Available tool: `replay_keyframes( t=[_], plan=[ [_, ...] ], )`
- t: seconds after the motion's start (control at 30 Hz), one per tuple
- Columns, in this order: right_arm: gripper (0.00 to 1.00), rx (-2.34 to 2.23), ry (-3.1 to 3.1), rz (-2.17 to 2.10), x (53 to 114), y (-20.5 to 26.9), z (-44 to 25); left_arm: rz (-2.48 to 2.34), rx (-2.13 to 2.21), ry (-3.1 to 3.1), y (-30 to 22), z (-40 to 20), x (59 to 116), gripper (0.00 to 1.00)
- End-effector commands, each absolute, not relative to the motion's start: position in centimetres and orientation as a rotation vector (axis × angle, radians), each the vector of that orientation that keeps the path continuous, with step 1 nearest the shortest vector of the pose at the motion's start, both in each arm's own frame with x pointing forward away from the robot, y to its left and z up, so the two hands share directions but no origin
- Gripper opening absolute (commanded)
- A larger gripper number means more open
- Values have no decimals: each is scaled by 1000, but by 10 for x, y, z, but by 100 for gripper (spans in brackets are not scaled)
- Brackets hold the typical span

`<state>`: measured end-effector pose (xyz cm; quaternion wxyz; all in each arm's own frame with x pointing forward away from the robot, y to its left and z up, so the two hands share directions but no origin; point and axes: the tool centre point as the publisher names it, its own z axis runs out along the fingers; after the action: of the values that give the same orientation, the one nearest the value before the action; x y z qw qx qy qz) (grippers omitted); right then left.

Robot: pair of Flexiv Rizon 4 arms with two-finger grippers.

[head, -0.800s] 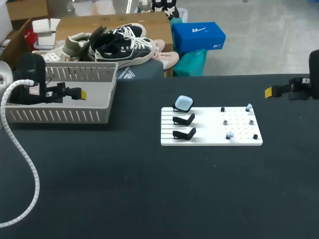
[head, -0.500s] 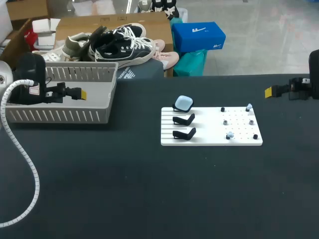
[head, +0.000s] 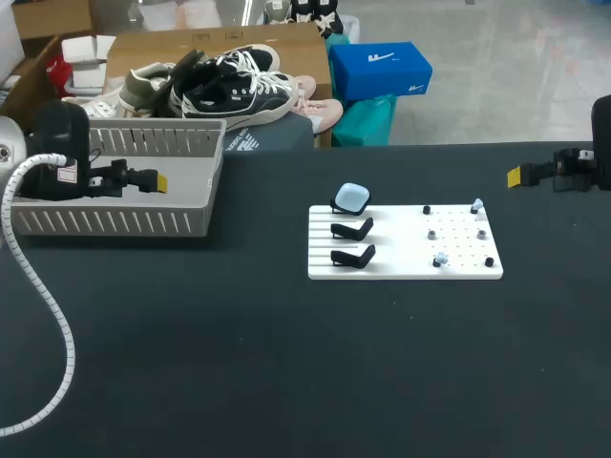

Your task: Pick up each earbud case from the left stands, insert the matching earbuds, close the lid, and place the case in the box.

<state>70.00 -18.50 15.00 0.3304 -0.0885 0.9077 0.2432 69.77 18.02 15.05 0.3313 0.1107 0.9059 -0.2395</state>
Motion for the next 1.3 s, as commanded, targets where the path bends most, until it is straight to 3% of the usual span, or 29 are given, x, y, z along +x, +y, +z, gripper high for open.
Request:
replay_keyframes(
  t=[0.03, 0.63, 1.3],
  plan=[
    [100, -231, 2374, 636, 700, -185, 150, -658, 399, 2325, 182, 158, 703, 100],
    [100, -231, 2374, 636, 700, -185, 150, -724, 1104, 2005, 137, 187, 749, 100],
    [100, -231, 2374, 636, 700, -185, 150, -776, 1595, 1593, 63, 164, 789, 100]
  ],
)
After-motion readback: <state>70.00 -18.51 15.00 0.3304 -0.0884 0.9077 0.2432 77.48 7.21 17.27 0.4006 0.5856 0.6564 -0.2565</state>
